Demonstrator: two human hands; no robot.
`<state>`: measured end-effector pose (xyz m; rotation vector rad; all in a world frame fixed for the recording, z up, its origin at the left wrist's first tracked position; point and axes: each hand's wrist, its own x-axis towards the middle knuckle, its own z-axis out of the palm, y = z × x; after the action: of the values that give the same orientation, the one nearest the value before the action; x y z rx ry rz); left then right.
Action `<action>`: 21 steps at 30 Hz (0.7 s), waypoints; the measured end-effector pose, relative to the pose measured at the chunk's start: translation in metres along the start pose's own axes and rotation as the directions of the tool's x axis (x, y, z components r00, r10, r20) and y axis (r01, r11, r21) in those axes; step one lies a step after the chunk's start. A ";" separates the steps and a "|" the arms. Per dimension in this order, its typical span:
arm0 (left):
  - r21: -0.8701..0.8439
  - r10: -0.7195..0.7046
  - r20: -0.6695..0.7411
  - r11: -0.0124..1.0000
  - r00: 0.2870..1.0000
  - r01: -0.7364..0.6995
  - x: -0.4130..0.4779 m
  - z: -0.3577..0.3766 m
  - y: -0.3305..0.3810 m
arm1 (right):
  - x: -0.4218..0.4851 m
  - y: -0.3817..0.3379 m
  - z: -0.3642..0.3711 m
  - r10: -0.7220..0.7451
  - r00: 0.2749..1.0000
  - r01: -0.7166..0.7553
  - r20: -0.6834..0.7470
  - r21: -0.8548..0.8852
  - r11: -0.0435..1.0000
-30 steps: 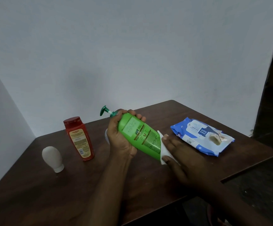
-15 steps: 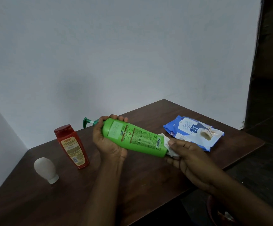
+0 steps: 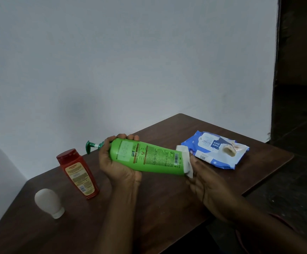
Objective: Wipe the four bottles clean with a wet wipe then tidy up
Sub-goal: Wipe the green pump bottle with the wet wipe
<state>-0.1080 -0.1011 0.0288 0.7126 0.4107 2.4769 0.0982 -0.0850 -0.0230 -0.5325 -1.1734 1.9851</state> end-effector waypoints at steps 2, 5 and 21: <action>0.011 -0.001 0.001 1.000 1.000 0.001 -0.002 0.001 -0.002 | 0.000 -0.002 -0.001 -0.005 1.000 0.004 0.026 0.019 1.000; 0.006 0.032 -0.043 0.999 0.999 -0.031 0.003 -0.001 0.004 | -0.004 0.009 0.000 0.033 0.999 -0.034 0.031 0.024 0.999; 0.161 0.008 0.406 0.984 0.914 -0.080 -0.003 0.028 0.023 | 0.013 0.006 -0.017 0.193 0.957 -0.259 0.215 0.348 0.901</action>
<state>-0.0996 -0.1175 0.0601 1.2888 0.4587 2.2687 0.0988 -0.0674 -0.0362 -0.3108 -0.8260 2.4276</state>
